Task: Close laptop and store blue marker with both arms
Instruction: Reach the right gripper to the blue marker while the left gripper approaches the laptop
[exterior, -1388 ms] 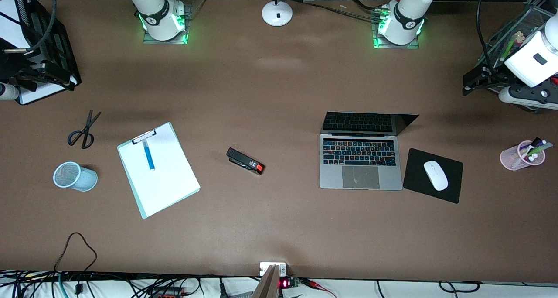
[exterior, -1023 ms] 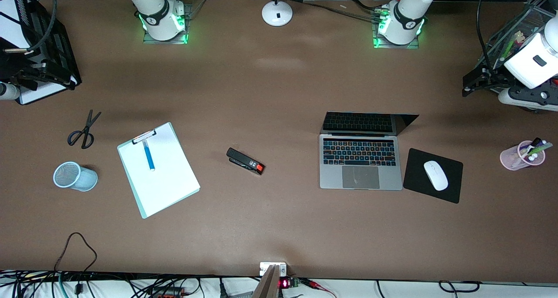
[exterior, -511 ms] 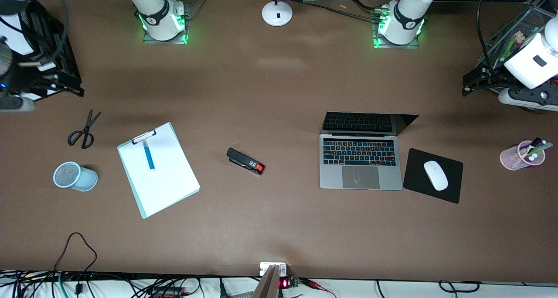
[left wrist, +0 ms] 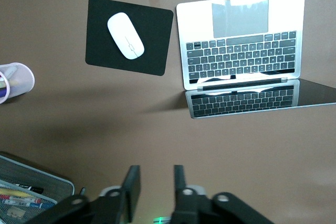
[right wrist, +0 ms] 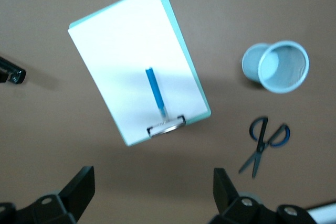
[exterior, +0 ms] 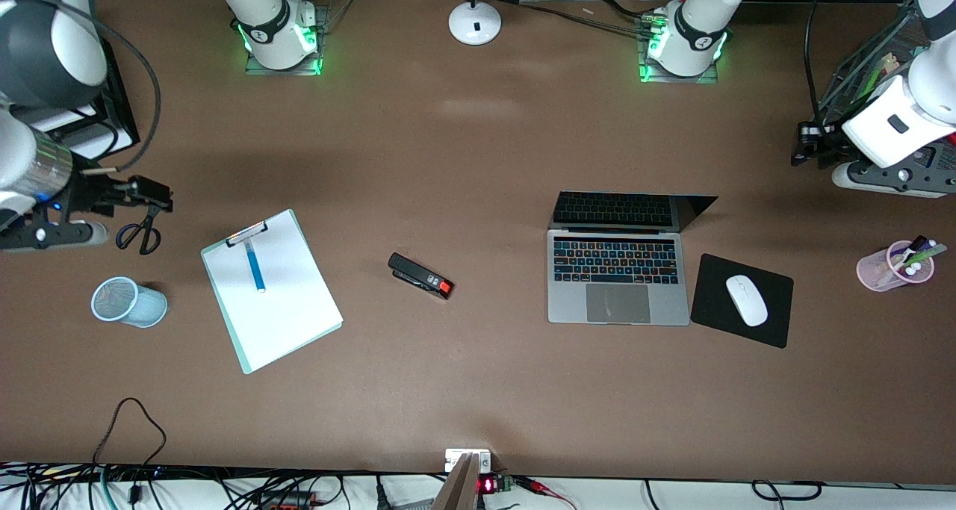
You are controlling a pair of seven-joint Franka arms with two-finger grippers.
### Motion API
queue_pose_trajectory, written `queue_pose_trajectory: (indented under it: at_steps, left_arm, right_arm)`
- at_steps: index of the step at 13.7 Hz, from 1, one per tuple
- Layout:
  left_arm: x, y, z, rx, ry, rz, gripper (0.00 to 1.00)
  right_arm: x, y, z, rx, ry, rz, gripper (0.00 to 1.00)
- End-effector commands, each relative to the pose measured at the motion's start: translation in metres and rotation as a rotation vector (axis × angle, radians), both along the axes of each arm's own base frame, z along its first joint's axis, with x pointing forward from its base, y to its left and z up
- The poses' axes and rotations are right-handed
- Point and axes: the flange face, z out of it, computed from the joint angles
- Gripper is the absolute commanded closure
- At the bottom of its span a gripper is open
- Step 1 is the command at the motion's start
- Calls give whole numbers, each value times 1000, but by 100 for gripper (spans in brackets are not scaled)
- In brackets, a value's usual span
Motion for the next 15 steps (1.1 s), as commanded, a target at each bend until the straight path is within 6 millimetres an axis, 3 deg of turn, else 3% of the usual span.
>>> queue_pose_trajectory:
  at_steps: [1,5,9,13,15]
  left_arm:
    - [2,-28,0,1,23,-36,100]
    - [-8,-60,-21,-76,84,-27,100]
    - [-26,-115,-50,-91,90,-41,100]
    - [-58,-153,-92,-75,-4,-41,100]
    - [-65,-158,-111,-69,-8,-37,100]
  right_arm:
    - [22,3,-43,-14,1,33,0]
    - [36,13,-115,-21,3,67,0]
    - [31,28,-178,-25,-51,101,0]
    - [36,28,-214,-21,-61,256,0]
    - [37,28,-235,-23,-56,267,0]
